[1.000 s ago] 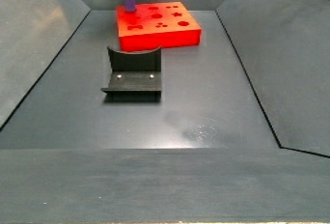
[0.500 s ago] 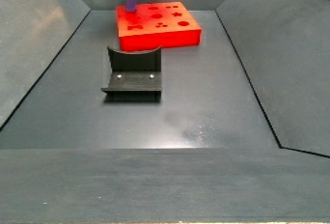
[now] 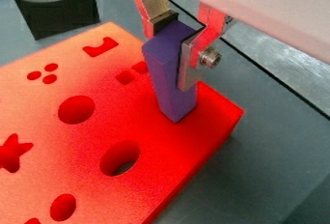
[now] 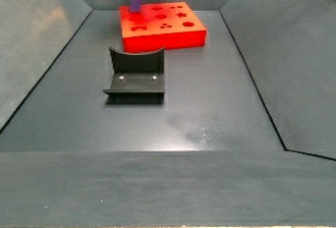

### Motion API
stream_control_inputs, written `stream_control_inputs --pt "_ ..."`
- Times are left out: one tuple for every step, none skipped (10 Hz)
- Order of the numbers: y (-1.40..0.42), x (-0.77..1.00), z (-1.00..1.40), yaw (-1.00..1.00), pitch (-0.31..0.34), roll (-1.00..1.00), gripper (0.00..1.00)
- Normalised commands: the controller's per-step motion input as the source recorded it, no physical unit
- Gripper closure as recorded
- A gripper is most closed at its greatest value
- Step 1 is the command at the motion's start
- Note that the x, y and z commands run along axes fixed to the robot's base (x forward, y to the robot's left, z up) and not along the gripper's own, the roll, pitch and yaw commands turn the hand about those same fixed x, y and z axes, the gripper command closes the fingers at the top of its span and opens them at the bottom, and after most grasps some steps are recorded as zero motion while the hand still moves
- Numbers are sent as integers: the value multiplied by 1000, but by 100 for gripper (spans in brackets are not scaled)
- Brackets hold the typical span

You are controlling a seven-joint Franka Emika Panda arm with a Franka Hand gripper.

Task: Pick up the rectangle object. Move up. Move to above the board. Insert the rectangle object.
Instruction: Insert the rectangle object.

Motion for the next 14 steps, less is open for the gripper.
stream_control_inputs --pt "-23 311 -103 -23 316 209 100" --pt "-83 414 -346 -40 243 136 100" --pt "-80 471 -451 -69 211 94 100" --pt "-66 546 -477 -69 193 61 100" --pt "-20 603 -417 -46 149 0 100" --pt "0 860 -349 -94 154 0 100" --pt "0 911 -266 -83 144 -37 100" --pt "0 891 -131 -240 23 -170 100" --pt "0 811 -31 -317 -23 -266 100" --pt "0 566 -43 -269 -99 -223 100" --pt "0 534 -83 -300 -217 -141 100" --pt "0 589 -120 -269 -274 -179 100" --pt "0 617 -191 -234 -269 -86 100" --pt "-51 603 -240 -249 -314 -21 100"
